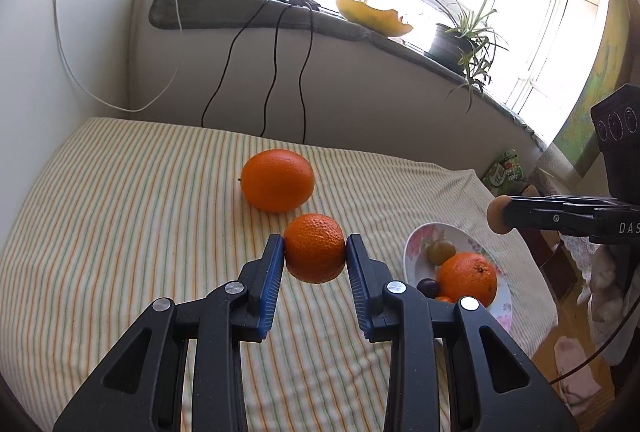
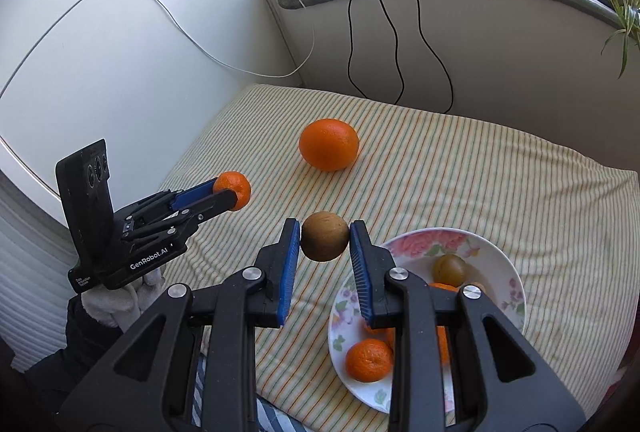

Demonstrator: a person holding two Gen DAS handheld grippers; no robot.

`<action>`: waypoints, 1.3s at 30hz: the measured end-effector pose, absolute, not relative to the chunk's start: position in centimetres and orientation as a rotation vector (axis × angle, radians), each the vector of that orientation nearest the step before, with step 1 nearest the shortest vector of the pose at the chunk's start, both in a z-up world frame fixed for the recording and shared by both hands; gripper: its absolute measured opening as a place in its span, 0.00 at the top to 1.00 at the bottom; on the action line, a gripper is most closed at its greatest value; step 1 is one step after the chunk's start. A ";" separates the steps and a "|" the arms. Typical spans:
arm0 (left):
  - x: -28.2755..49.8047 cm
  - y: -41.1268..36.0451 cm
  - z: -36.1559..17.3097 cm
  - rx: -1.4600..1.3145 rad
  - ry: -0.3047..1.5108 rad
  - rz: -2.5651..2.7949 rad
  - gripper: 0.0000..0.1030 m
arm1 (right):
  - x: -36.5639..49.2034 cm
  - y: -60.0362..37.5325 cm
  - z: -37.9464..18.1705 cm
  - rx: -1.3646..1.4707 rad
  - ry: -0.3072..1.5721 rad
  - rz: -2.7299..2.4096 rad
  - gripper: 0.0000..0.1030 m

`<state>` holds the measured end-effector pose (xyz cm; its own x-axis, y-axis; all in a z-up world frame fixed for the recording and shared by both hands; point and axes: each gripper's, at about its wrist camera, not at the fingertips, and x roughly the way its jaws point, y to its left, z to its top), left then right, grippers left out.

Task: Organize fruits
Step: 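Carry the tangerine to the plate with the left gripper while the right carries the kiwi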

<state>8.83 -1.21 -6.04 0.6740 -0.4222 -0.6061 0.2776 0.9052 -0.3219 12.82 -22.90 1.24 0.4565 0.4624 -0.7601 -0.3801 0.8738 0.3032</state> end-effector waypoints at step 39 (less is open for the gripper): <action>10.5 -12.9 -8.4 -0.081 0.848 -0.578 0.71 | 5.2 -30.3 -5.9 0.166 1.044 0.442 0.74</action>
<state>10.50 -12.88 -8.36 0.5184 -0.5124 -0.6846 0.4493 0.8444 -0.2918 5.22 -30.32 -5.87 0.4246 0.4294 -0.7971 -0.2742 0.9000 0.3387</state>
